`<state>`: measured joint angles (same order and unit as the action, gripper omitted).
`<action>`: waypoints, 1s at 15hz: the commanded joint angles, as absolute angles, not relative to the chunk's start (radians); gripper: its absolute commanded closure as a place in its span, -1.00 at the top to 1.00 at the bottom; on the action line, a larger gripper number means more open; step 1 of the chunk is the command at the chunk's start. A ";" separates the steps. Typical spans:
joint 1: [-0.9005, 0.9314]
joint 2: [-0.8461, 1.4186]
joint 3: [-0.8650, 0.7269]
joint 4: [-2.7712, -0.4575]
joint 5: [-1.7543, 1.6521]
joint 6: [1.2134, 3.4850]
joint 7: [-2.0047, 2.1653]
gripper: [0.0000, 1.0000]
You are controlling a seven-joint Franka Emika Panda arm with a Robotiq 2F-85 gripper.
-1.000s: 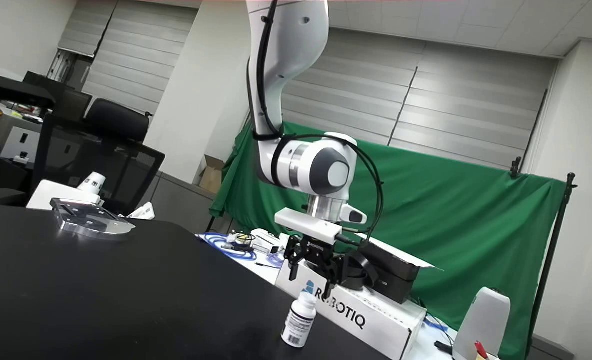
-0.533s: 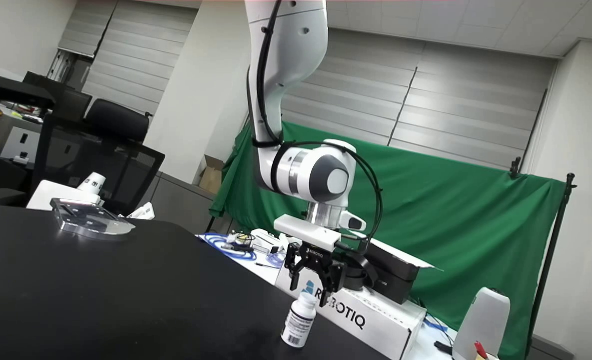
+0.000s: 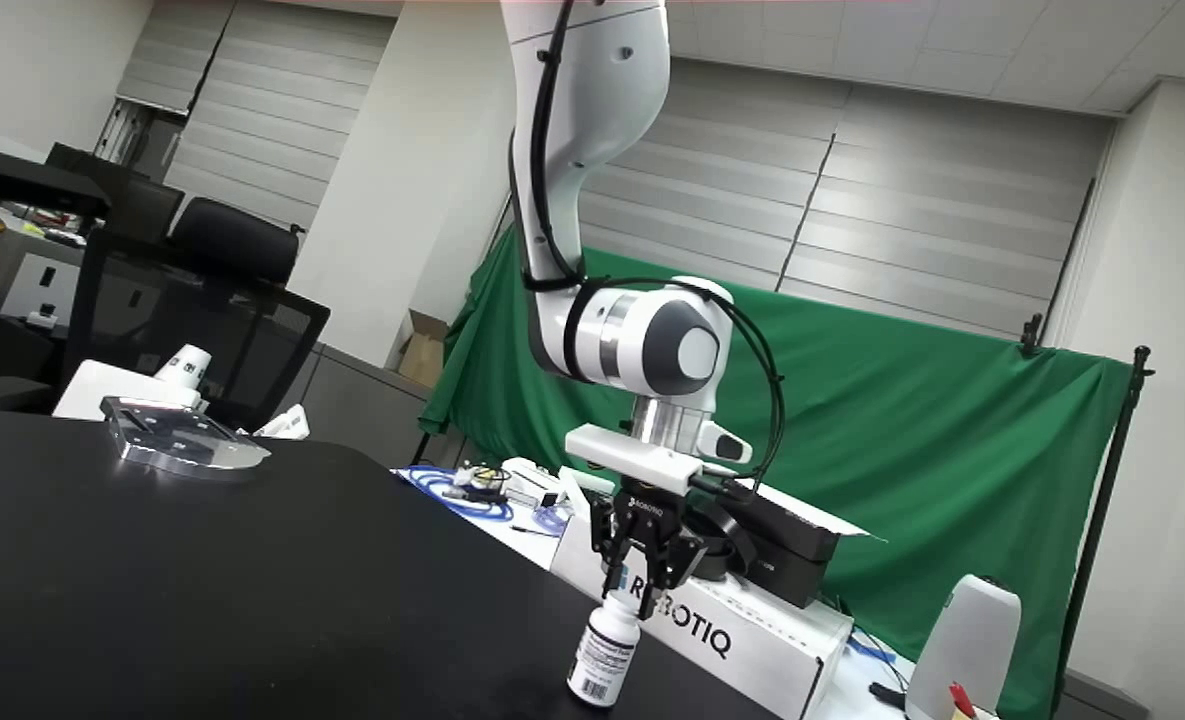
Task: Move the bottle backward
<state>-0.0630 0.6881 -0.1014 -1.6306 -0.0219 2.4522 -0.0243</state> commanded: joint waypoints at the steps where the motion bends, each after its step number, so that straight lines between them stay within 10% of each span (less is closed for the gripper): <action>1: -0.067 0.673 -0.102 -1.595 -0.027 2.346 0.015 -0.59; 15: 0.050 0.276 -0.063 -2.148 -0.096 2.610 0.020 -0.59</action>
<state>0.0378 0.4066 -0.0711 -1.9518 -0.0618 2.5438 -0.0185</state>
